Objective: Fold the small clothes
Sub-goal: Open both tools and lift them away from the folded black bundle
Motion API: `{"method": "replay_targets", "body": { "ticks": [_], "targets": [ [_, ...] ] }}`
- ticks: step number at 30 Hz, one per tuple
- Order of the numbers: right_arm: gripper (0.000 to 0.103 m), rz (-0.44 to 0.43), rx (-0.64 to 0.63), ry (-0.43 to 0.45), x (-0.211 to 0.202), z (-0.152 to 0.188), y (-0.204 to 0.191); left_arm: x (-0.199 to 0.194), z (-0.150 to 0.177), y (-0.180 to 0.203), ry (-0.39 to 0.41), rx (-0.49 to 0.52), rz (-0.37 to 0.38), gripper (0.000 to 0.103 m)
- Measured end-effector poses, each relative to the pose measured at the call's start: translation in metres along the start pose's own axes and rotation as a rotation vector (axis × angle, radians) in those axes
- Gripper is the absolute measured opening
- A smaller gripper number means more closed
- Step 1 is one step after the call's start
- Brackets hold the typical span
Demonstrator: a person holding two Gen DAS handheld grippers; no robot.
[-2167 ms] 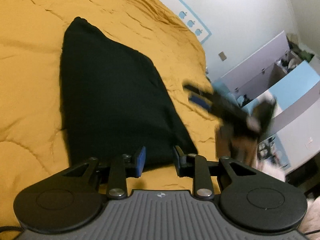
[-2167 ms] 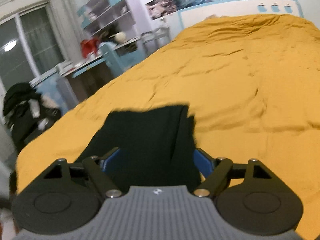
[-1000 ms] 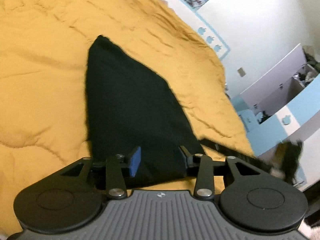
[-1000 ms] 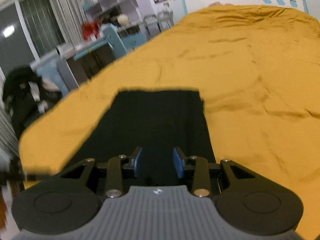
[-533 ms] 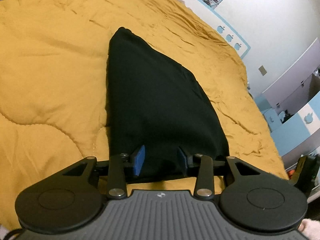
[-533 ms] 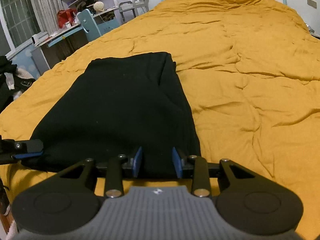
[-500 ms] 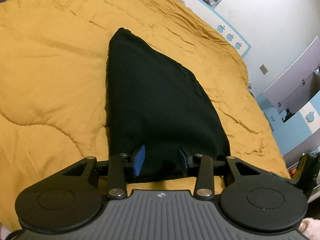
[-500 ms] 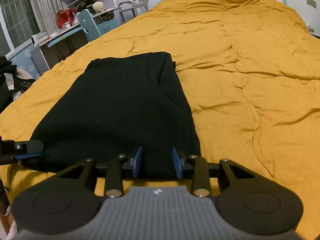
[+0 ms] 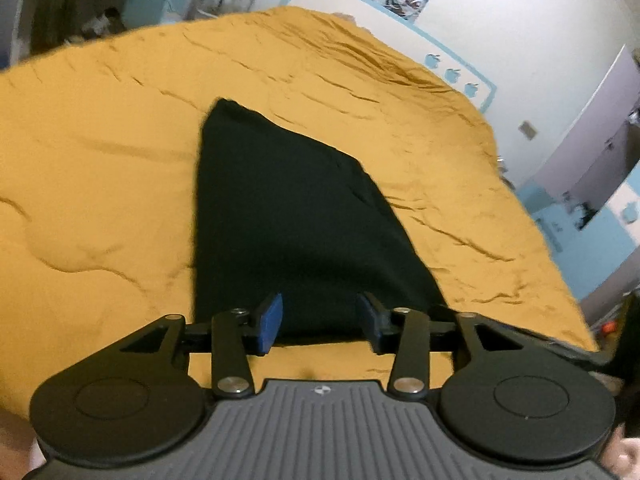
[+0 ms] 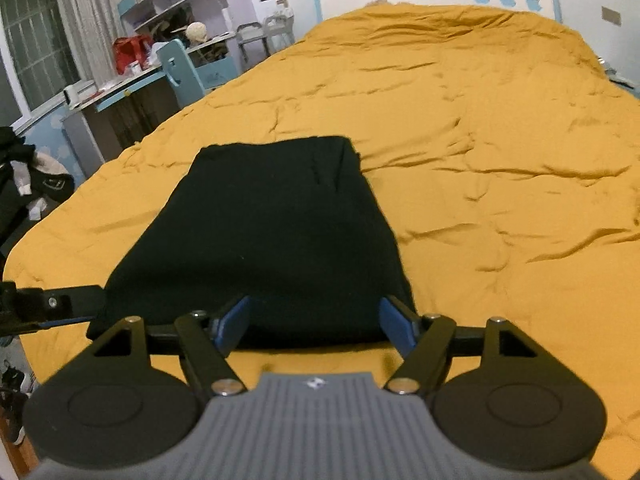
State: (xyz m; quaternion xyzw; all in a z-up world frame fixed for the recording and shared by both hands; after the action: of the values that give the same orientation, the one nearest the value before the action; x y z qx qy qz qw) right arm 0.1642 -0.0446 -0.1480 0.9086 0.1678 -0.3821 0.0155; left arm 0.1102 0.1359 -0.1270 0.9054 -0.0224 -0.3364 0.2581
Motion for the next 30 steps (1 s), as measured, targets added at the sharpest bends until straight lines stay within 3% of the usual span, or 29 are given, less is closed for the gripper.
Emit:
{"method": "replay_targets", "body": {
  "ticks": [3,7,11,15,17,24,30],
  "targets": [
    [0.076,0.080,0.028,-0.014,-0.019,-0.002,0.001,-0.014,0.001,0.010,0.006,0.029,-0.072,0.065],
    [0.081,0.088,0.077,0.000,-0.048,-0.004,-0.004,-0.031,0.006,0.028,0.006,0.058,-0.096,0.067],
    [0.081,0.105,0.061,0.010,-0.074,-0.001,-0.016,-0.049,0.010,0.039,0.043,0.030,-0.139,0.069],
    [0.082,0.121,0.018,0.014,-0.095,0.004,-0.029,-0.066,0.010,0.037,0.115,-0.013,-0.261,0.070],
    [0.082,0.131,-0.004,0.015,-0.102,0.008,-0.033,-0.069,0.010,0.035,0.131,-0.010,-0.286,0.070],
    [0.082,0.131,-0.019,0.010,-0.114,0.012,-0.039,-0.069,0.017,0.043,0.042,0.112,-0.364,0.078],
    [0.082,0.137,-0.024,-0.011,-0.113,0.017,-0.040,-0.068,0.025,0.051,-0.001,0.119,-0.343,0.079]
  ]
}}
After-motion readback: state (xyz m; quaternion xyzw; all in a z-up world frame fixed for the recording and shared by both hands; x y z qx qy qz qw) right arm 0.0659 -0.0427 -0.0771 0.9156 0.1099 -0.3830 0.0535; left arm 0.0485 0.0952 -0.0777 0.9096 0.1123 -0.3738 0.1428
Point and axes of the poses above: each gripper's, at about its wrist camera, not at the fingertips, and x roughly the way its jaws point, y to its right, z to its underside, the point moved 5 cm from there along x, roughly the way its jaws point, and after that the axes turned 6 degrees about z, right-handed, at the moved point
